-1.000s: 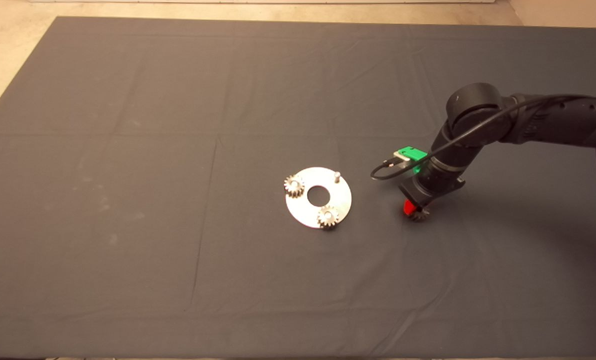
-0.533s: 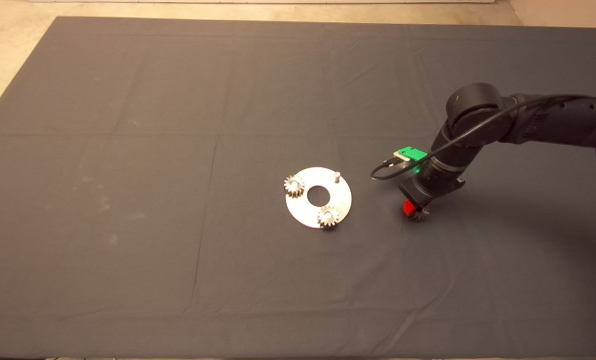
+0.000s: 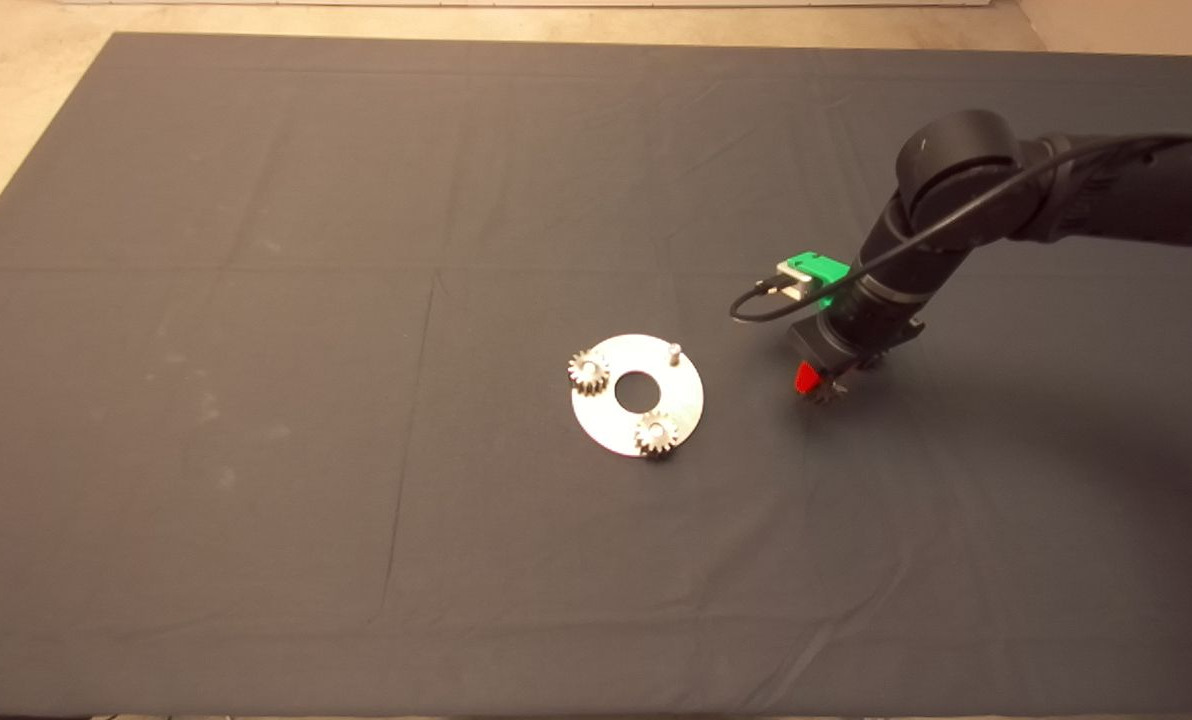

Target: Remove an incorrectly installed larger gear and replace it with the correct smaller gear

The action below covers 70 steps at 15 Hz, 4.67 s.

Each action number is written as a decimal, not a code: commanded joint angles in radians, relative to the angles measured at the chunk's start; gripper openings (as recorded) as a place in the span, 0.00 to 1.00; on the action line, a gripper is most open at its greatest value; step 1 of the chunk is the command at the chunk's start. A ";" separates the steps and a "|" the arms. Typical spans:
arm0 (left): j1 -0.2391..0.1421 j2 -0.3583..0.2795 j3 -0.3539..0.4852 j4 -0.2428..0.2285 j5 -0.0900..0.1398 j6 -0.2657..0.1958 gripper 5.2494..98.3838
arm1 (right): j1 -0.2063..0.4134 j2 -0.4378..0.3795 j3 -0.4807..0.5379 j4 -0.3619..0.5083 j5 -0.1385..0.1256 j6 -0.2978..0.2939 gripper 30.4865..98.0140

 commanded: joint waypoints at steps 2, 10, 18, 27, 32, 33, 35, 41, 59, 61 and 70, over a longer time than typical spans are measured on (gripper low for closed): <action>0.019 0.007 0.008 0.008 0.132 0.022 0.58 | 0.168 0.064 0.011 0.078 -0.131 0.049 0.08; 0.022 0.027 0.008 0.008 0.132 0.043 0.58 | 0.196 0.392 -0.562 0.164 -0.131 -0.121 0.07; 0.022 0.032 0.008 0.012 0.132 0.069 0.58 | 0.241 0.395 -0.474 0.162 -0.023 -0.037 0.07; 0.022 0.013 0.007 0.014 0.132 0.085 0.58 | 0.122 0.392 -0.320 0.038 -0.025 0.069 0.07; 0.022 0.013 0.007 0.040 0.132 0.088 0.58 | 0.079 0.393 -0.298 -0.097 -0.019 0.087 0.07; 0.022 0.013 0.007 0.043 0.132 0.088 0.58 | 0.079 0.393 -0.295 -0.126 -0.019 0.089 0.07; 0.021 0.016 0.007 0.052 0.132 0.088 0.58 | 0.079 0.393 -0.278 -0.157 -0.018 0.089 0.07; 0.021 0.018 0.008 0.061 0.132 0.088 0.58 | 0.059 0.395 -0.275 -0.164 -0.014 0.089 0.07; 0.021 0.010 0.008 0.061 0.132 0.088 0.58 | 0.011 0.392 -0.255 -0.169 -0.031 0.132 0.07; 0.021 0.010 0.008 0.061 0.132 0.088 0.58 | 0.011 0.392 -0.257 -0.189 -0.040 0.133 0.07; 0.021 0.012 0.008 0.061 0.132 0.088 0.58 | 0.016 0.386 -0.265 -0.229 -0.088 0.133 0.07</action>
